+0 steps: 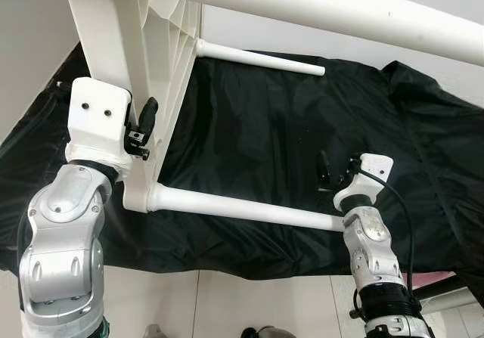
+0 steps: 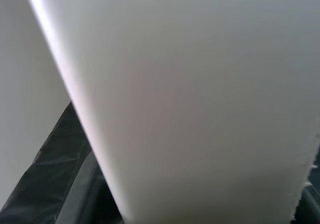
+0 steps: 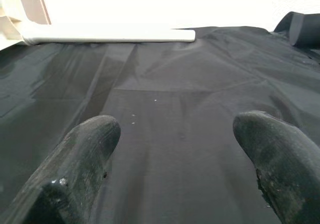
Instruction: Building children table
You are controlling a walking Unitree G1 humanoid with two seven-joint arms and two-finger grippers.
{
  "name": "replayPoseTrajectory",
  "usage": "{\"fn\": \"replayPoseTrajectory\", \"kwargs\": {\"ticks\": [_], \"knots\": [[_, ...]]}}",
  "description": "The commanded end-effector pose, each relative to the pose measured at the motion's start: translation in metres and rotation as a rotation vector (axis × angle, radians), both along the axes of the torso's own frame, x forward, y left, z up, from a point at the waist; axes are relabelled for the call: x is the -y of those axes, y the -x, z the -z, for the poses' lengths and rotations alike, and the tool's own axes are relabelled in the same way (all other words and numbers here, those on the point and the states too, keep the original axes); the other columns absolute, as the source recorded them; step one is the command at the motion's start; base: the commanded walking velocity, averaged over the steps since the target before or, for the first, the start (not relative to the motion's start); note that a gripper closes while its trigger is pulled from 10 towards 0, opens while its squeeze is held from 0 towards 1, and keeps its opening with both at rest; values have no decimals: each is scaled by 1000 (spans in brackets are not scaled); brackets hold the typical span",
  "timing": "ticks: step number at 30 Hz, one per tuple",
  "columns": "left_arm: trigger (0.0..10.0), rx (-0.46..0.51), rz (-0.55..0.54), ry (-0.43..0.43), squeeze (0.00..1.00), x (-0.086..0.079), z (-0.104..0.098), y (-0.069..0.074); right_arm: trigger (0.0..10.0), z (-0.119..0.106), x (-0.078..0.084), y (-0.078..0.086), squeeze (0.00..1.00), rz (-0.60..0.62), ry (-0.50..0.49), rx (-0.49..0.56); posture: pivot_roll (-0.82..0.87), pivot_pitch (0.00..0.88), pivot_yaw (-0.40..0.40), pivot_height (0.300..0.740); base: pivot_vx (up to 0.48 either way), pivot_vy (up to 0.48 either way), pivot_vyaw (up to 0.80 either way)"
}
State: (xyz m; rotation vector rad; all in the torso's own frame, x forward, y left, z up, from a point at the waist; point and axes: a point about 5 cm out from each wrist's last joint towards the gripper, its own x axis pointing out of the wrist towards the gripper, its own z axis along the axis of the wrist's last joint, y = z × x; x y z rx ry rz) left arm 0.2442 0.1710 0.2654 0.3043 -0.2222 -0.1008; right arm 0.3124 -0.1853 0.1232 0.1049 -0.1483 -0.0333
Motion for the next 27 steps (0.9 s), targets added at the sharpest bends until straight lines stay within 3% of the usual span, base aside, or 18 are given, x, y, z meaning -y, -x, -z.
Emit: {"fn": "replayPoseTrajectory", "kwargs": {"ticks": [1, 2, 8, 9, 10, 18, 26, 27], "knots": [[10000, 9, -35, -4, 471, -1, -2, 0, 10000, 1, 1, -1, 0, -1, 5, 0, 76, 41, -103, 740, 0, 0, 0], [10000, 2, -22, 9, 1000, 0, -1, -1, 10000, 1, 0, -1, 0, -6, 5, 1, 76, 40, -102, 740, 0, 0, 0], [10000, -16, -4, 37, 1000, -1, 3, 2, 10000, 3, -1, 0, 0, -9, 6, 1, 76, 40, -94, 740, 0, 0, 0], [10000, -34, 16, 31, 435, -2, 6, 5, 10000, 4, -1, 0, 0, -7, 6, 1, 77, 38, -94, 740, 0, 0, 0], [10000, -58, 29, 31, 0, -3, 9, 8, 10000, 4, 0, 1, 0, -5, 5, -1, 77, 37, -95, 740, 0, 0, 0], [10000, -69, 111, -27, 0, -4, 12, 22, 10000, 4, 0, -2, 0, -9, 5, 1, 86, 30, -103, 740, 0, 0, 0], [10000, -4, 108, -3, 0, -10, 3, 34, 10000, 2, -4, -9, 0, -26, 4, 4, 103, 26, -126, 740, 0, 0, 0], [10000, 7, 141, 5, 0, -6, 2, 42, 10000, 1, -6, -11, 0, -40, 6, 6, 109, 26, -135, 740, 0, 0, 0]]}}
